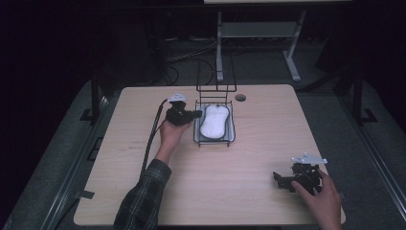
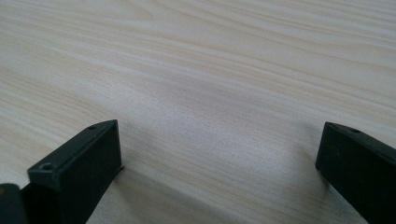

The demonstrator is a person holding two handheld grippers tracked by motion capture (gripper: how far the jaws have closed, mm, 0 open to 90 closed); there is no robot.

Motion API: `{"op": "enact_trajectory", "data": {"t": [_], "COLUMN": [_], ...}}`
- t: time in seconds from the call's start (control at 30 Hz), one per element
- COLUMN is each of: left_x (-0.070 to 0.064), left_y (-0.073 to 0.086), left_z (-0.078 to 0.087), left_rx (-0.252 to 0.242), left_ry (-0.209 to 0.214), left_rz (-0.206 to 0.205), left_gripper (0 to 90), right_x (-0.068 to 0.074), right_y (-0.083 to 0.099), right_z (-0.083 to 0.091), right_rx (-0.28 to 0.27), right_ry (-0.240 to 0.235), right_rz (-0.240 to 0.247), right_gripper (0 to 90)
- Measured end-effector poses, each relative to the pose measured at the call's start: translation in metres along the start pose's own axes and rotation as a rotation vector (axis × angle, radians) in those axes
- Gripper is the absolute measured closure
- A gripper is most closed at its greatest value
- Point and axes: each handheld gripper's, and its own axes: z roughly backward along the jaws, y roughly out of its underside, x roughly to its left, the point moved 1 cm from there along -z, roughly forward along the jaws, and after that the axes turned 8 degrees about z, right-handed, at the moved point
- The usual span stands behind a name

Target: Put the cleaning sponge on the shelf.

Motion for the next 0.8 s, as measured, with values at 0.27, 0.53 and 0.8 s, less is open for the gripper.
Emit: {"op": "enact_trajectory", "data": {"t": [0.27, 0.53, 0.8], "left_x": [-0.015, -0.025, -0.031], "left_y": [0.017, 0.027, 0.026], "left_z": [0.001, -0.011, -0.014], "left_rx": [0.042, 0.093, 0.102], "left_ry": [-0.002, 0.000, 0.007], "left_rz": [-0.053, -0.084, -0.106], "left_gripper": [89.9, 89.9, 89.9], "right_x": [0.000, 0.000, 0.000], "right_y": [0.000, 0.000, 0.000], "right_z": [0.000, 0.000, 0.000], "right_rx": [0.000, 0.000, 0.000], "right_ry": [0.000, 0.000, 0.000], "right_rz": [0.000, 0.000, 0.000], "right_gripper": [0.0, 0.0, 0.0]}}
